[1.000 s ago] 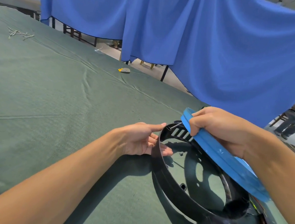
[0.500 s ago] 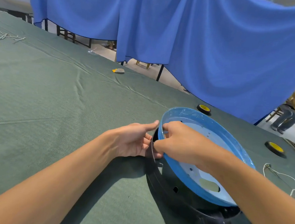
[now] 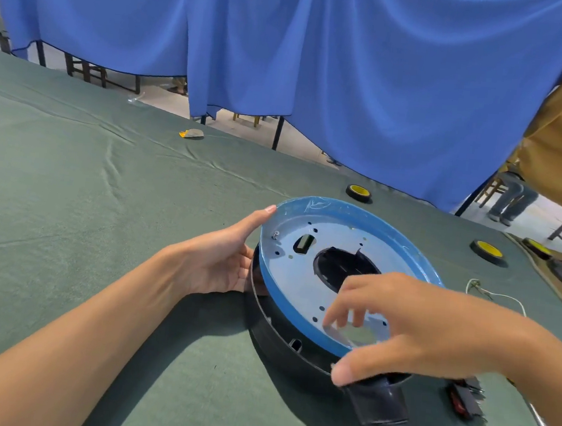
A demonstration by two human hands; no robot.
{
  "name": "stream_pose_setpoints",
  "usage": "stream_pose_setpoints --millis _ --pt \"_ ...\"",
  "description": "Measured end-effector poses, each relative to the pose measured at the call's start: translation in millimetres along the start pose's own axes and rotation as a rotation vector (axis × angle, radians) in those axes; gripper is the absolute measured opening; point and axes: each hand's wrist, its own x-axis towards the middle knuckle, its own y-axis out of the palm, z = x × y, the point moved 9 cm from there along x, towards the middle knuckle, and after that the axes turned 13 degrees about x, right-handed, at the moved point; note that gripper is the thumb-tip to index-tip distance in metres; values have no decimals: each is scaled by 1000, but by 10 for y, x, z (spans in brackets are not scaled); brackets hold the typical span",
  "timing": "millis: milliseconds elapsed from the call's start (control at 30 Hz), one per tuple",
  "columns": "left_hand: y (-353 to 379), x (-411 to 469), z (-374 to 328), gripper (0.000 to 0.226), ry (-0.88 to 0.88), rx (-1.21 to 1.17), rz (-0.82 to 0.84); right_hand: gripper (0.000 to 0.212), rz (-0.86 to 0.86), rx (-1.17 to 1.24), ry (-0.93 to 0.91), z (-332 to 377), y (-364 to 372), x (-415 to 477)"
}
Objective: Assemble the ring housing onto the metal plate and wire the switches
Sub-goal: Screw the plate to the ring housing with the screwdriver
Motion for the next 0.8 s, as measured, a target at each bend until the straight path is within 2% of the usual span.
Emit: stream_pose_setpoints --millis 133,233,333,400,467,567,633,700,800 --pt "-5 -16 -6 109 -6 10 -9 33 -172 -173 -158 240 28 -58" --pt "20 -27 -18 109 0 11 -8 37 -246 -228 -274 503 27 -49" --pt "38 -44 -45 99 24 29 -15 38 -216 -250 -332 702 99 24" --pt "83 -68 -69 85 41 40 19 35 -197 -220 -325 751 137 85" --pt "102 -84 -71 84 45 38 38 34 -164 -187 -296 735 152 130" --pt "106 -80 -69 81 49 39 40 46 -159 -61 -251 643 15 173" --pt "112 -83 -77 72 55 22 48 46 -286 38 -280 559 -243 235" --pt "119 -88 -78 65 56 3 55 35 -431 74 -269 411 -503 353" --pt "123 -83 -68 65 52 3 67 21 -477 48 -193 230 -620 644"
